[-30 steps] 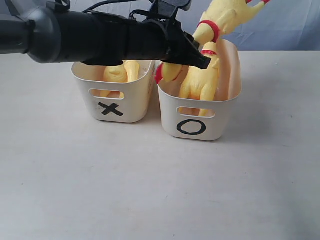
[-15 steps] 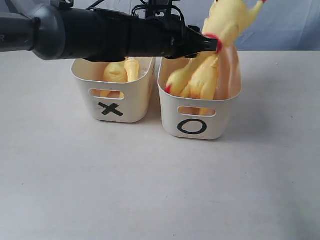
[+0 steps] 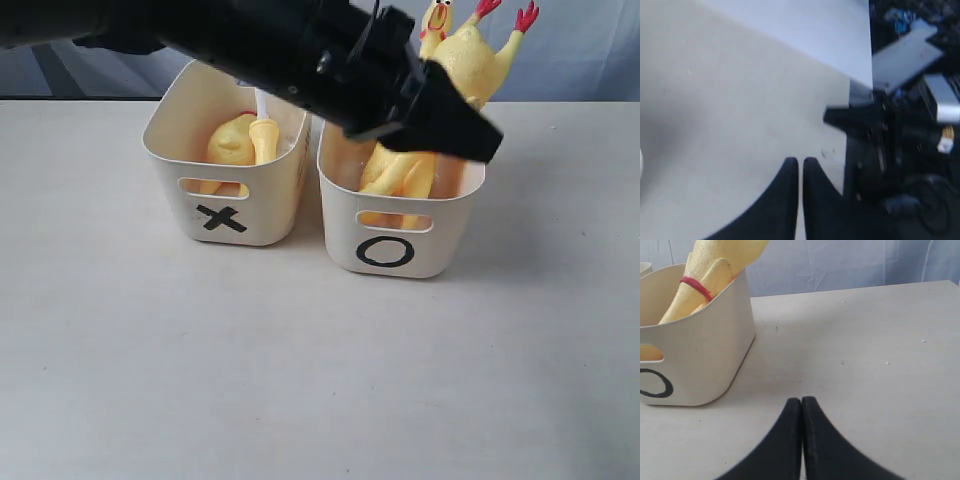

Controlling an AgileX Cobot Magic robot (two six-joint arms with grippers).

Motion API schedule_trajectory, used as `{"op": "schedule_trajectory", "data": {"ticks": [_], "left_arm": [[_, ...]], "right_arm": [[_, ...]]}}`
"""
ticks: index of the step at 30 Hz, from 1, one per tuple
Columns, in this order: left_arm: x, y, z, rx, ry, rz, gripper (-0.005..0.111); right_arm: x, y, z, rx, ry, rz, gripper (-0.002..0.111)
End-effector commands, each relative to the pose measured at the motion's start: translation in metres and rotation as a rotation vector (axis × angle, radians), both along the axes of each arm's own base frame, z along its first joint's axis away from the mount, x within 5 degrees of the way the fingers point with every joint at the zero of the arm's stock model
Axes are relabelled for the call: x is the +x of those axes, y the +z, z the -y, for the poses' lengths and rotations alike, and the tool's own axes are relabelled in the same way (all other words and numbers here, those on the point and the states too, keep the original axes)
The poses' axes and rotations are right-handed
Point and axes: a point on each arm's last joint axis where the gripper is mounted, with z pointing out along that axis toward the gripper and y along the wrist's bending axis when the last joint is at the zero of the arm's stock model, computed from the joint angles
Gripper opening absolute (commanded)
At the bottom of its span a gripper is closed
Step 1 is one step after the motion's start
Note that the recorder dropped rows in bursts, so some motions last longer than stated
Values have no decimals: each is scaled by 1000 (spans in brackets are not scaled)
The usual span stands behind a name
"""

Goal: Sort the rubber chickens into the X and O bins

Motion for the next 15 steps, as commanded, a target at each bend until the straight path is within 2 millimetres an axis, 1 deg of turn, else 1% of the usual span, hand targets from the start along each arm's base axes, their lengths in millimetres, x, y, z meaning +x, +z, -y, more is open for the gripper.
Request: {"op": "schedule_trajectory", "data": {"ticks": [1,3,7,10,12,14,15], "left_arm": [[-25,-4,-16,221,-143,-210,0],[-34,-7,-17,307,-66,-330,0],[-41,-11,-29,526,30,-269,0],[-49,-13,-40,697,183,-250,0],[-58,-11,-45,766,274,-232,0],[-69,-4,-51,791,332,-204,0],[-80,4,-56,783,352,-180,0]], "right_arm": [[0,0,0,-1,3,12,0],[0,0,0,-1,3,12,0],[0,0,0,-1,3,12,0],[0,0,0,-1,3,12,0],[0,0,0,-1,3,12,0],[0,0,0,-1,3,12,0],[0,0,0,0,3,9,0]]}}
